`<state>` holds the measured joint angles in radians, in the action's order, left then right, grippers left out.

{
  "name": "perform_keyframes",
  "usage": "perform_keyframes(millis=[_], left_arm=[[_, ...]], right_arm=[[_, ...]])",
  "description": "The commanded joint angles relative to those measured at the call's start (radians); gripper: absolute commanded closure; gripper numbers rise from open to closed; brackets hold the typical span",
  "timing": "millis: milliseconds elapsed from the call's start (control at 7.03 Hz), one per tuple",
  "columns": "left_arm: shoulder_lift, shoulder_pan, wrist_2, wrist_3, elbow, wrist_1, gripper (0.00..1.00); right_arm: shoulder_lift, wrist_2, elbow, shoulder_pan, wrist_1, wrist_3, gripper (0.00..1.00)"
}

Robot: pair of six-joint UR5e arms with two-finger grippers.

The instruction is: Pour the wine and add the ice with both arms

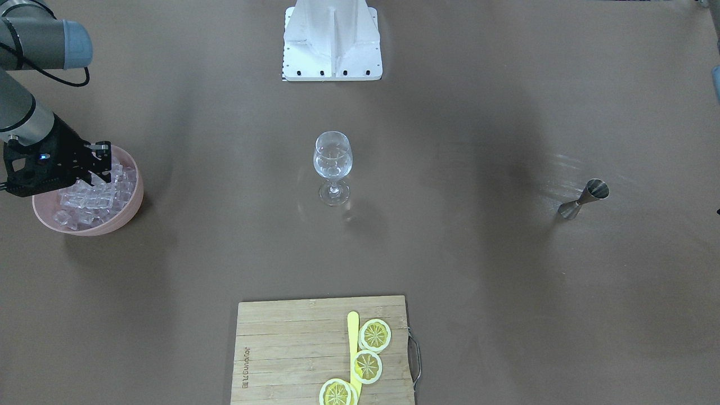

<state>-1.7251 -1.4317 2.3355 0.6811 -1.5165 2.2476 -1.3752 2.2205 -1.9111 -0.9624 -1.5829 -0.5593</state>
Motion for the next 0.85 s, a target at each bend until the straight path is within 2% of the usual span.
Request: perform_keyframes(millis=[0,285,569,711], left_arm=[[0.012,-0.004,0.004,0.008,-0.014,0.001,0.03],[0.022,-0.006,0.008,0.008,-0.024,0.016,0.03],[0.022,-0.003,0.002,-0.002,-0.013,0.018,0.03],[0.025,-0.004,0.002,0.003,-0.013,0.018,0.03]], right_arm=[[0.228,0.001,-0.020,0.025,-0.114,-0.205,1.00],[0.371,-0.010,-0.014,0.092,-0.115,-0.382,1.00],[0.581,-0.057,0.115,0.161,-0.115,-0.558,1.00],[0.647,-0.083,0.177,0.186,-0.115,-0.589,1.00]])
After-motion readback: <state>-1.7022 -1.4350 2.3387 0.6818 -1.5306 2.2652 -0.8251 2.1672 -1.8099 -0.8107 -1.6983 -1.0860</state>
